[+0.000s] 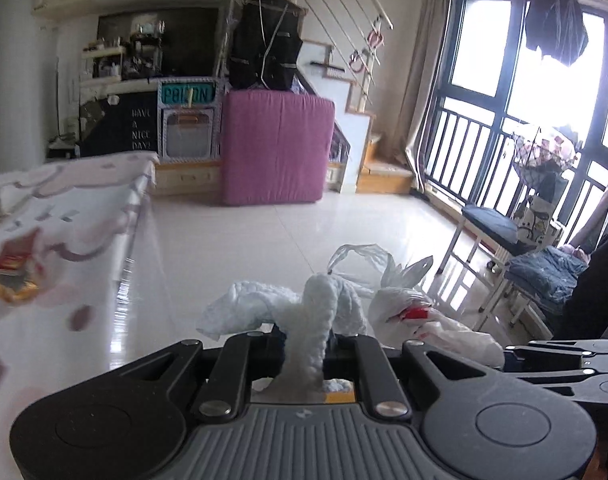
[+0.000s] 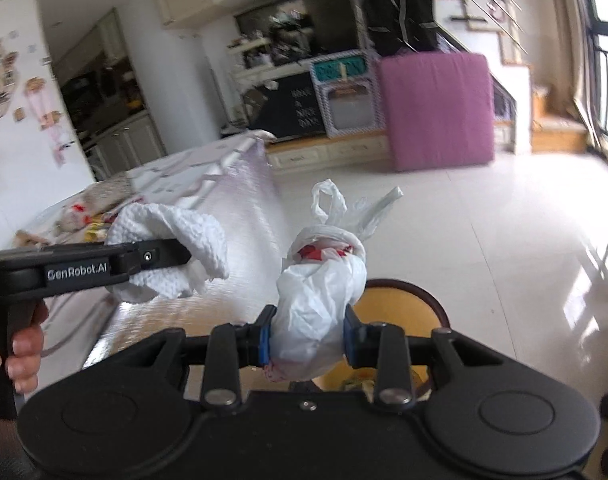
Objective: Collect trash
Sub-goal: 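Carry the tissue and plastic bag in both tools over the yellow wastebasket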
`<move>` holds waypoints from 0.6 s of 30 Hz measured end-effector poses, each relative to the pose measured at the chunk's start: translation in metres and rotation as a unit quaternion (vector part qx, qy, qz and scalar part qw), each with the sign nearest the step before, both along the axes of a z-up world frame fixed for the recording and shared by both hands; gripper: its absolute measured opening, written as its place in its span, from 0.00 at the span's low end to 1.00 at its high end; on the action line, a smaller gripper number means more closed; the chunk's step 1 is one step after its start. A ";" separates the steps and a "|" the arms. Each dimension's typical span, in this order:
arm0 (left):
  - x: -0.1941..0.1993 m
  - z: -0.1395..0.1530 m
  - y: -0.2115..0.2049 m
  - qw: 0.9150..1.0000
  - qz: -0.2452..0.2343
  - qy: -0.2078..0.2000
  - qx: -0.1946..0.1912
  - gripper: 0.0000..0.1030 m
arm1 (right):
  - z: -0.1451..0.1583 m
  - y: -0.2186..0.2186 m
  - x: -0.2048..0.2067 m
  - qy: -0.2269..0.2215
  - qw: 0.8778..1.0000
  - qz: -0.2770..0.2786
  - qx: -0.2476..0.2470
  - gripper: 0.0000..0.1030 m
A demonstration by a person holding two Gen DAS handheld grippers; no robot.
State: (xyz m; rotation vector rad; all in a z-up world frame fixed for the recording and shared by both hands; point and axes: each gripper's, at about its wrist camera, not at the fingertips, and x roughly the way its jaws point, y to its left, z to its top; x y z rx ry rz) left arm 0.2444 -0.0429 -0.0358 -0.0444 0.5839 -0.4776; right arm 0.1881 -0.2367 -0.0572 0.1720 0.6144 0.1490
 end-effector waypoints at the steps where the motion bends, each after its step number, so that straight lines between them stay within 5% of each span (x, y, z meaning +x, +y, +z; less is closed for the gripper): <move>1: 0.006 -0.005 -0.007 1.000 -0.002 0.007 0.002 0.14 | -0.005 -0.005 0.007 0.008 1.000 -0.005 0.005 0.33; 7: 0.054 -0.040 -0.039 0.998 -0.006 0.059 0.033 0.14 | -0.041 -0.024 0.048 0.068 0.997 -0.025 0.011 0.33; 18: 0.102 -0.151 -0.059 0.987 0.019 0.151 0.043 0.14 | -0.109 -0.038 0.115 0.175 0.983 -0.047 0.039 0.33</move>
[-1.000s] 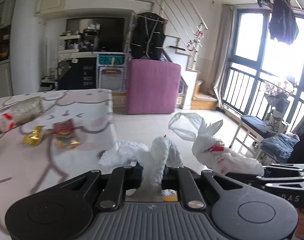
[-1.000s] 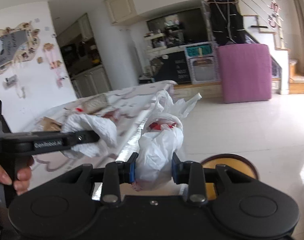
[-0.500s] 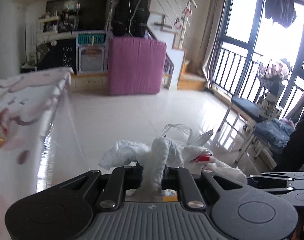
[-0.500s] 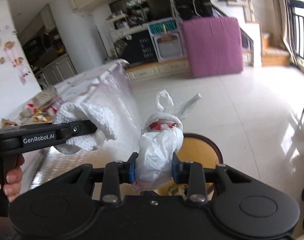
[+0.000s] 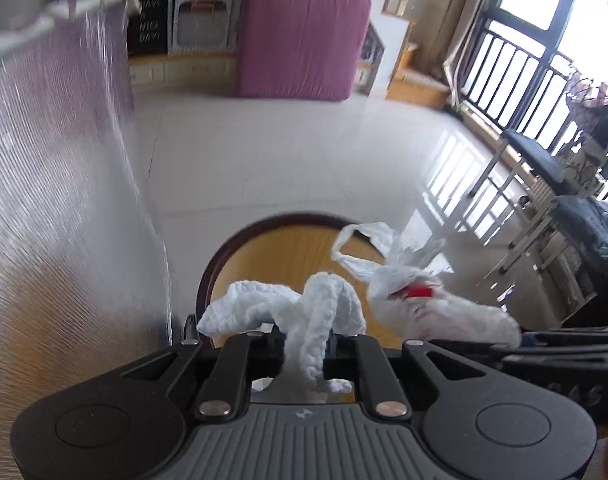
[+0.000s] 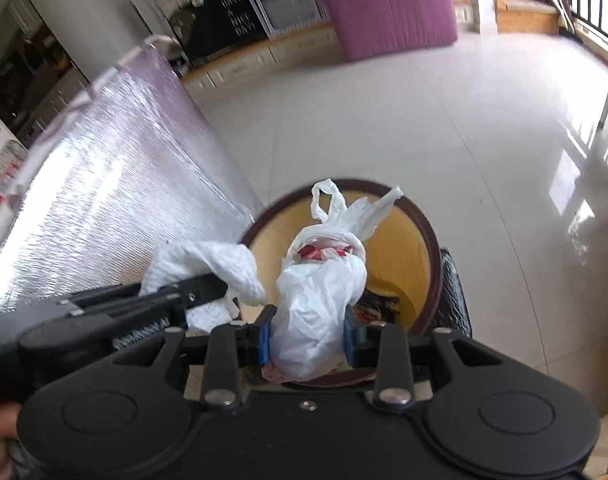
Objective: Collect trash
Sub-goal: 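Carry the tissue and plastic bag in both tools over the yellow wastebasket, then open both tools to drop the tissue and bag into the wastebasket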
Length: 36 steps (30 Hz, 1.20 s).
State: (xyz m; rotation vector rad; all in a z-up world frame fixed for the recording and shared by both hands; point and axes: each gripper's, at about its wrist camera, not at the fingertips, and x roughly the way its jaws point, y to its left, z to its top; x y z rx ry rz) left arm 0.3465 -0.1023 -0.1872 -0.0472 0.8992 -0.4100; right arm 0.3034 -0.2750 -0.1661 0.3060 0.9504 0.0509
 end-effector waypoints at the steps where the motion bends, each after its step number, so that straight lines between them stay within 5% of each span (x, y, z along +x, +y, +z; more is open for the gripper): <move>1: 0.003 -0.007 0.000 1.000 0.003 0.005 0.000 0.14 | -0.006 -0.002 0.006 0.010 1.000 -0.002 -0.002 0.33; 11: 0.012 -0.066 -0.025 0.998 -0.042 -0.027 0.044 0.14 | -0.047 -0.006 0.055 0.073 0.997 0.009 -0.015 0.33; 18: 0.037 -0.069 -0.025 0.998 -0.048 -0.041 0.030 0.14 | -0.064 0.000 0.082 0.099 0.995 0.016 -0.019 0.33; 21: 0.041 -0.074 -0.022 0.999 -0.038 -0.026 0.015 0.22 | -0.073 0.001 0.090 0.106 0.994 0.019 -0.023 0.34; 23: 0.043 -0.080 -0.020 0.999 -0.026 -0.014 0.012 0.36 | -0.076 0.003 0.094 0.103 0.994 0.020 -0.027 0.38; 27: 0.045 -0.083 -0.015 1.000 -0.009 0.003 0.008 0.41 | -0.078 0.003 0.092 0.098 0.995 0.020 -0.029 0.48; 36: 0.048 -0.078 -0.001 0.999 0.022 0.034 0.003 0.60 | -0.069 -0.001 0.079 0.093 0.995 0.017 -0.039 0.48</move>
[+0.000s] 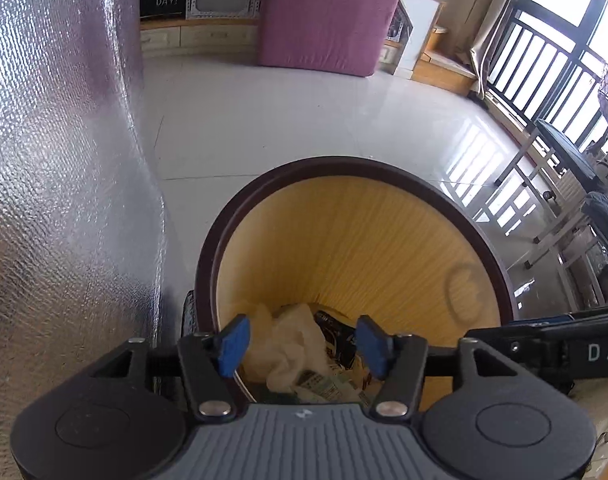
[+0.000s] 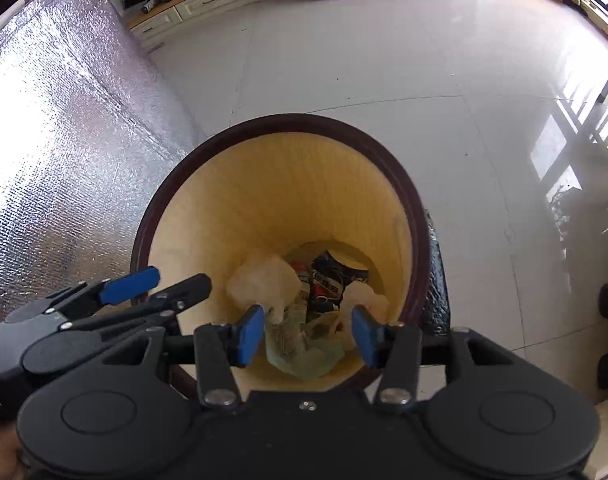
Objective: Collect trash
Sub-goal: 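Open both tools to drop the tissue and bag into the wastebasket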
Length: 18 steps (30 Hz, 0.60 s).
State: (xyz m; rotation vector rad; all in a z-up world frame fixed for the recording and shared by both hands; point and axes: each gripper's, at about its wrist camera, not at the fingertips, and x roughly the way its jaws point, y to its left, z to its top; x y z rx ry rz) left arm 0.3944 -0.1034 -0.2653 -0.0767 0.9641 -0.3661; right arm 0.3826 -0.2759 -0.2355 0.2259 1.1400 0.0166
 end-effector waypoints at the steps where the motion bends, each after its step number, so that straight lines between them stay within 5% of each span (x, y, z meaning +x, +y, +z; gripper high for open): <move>1: 0.000 0.001 0.000 1.000 0.000 0.003 0.003 0.63 | -0.001 -0.001 -0.002 -0.001 1.000 0.000 0.000 0.48; 11: -0.009 0.015 0.005 1.000 0.002 0.007 0.006 0.83 | 0.012 -0.009 -0.017 -0.014 1.000 0.007 -0.003 0.50; 18: -0.024 0.033 0.002 1.000 0.003 0.006 0.001 0.98 | 0.033 -0.024 -0.033 -0.049 0.999 -0.007 -0.005 0.73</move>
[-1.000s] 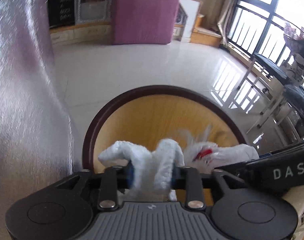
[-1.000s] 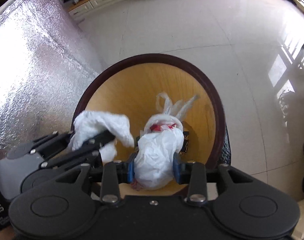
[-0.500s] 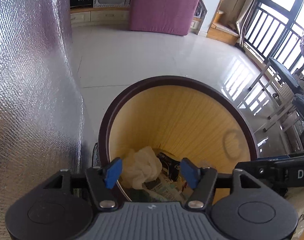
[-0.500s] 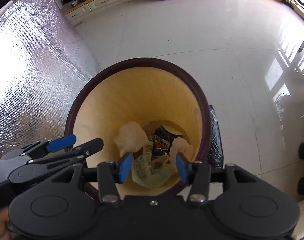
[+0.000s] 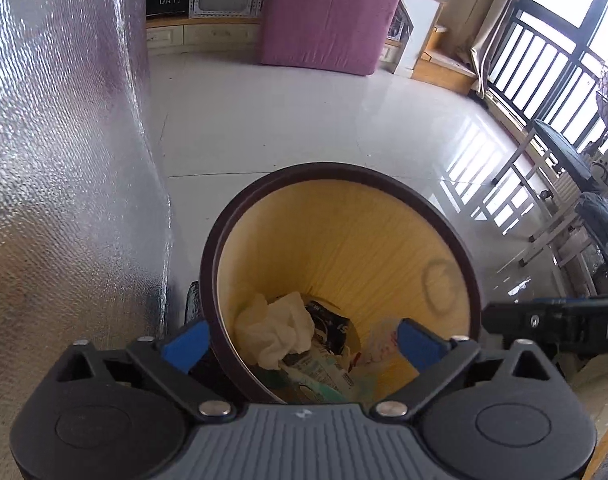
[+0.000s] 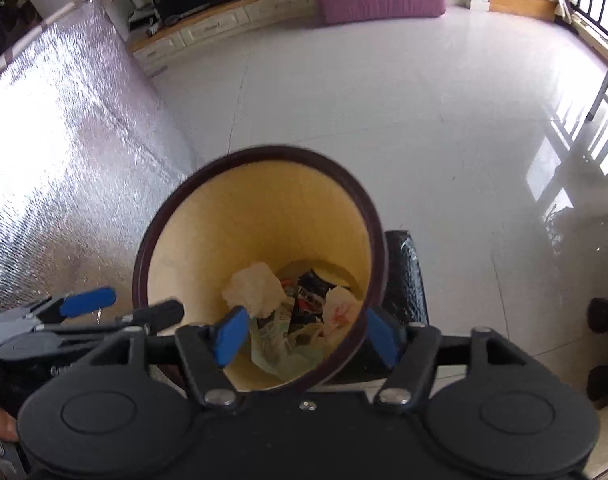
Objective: Collect trash
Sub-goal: 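Open both tools to drop the tissue and bag into the wastebasket, then withdraw both open tools from the wastebasket back toward the table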
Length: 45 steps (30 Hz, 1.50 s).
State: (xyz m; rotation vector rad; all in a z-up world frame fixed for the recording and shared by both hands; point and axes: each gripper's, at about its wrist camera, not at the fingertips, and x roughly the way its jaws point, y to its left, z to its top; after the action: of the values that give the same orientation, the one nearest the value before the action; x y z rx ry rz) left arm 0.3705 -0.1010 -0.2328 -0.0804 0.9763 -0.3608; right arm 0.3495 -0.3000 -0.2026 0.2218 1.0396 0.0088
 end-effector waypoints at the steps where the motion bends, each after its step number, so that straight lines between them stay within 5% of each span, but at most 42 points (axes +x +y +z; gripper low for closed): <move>1: -0.002 0.001 0.000 1.000 0.000 0.002 0.000 1.00 | 0.002 0.000 -0.003 -0.006 1.000 -0.001 -0.001 0.78; 10: -0.027 0.020 0.007 1.000 0.009 0.013 0.005 1.00 | 0.018 -0.007 -0.031 -0.020 0.999 -0.027 -0.006 1.00; 45: -0.149 0.137 0.052 0.996 0.011 -0.090 0.005 1.00 | 0.110 0.008 -0.166 -0.103 0.992 -0.016 -0.073 1.00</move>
State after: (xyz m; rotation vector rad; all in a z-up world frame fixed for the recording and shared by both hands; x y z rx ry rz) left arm 0.2215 -0.0491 -0.0956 -0.0480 0.7988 -0.3360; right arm 0.1840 -0.2918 -0.0930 0.1027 0.8260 -0.0723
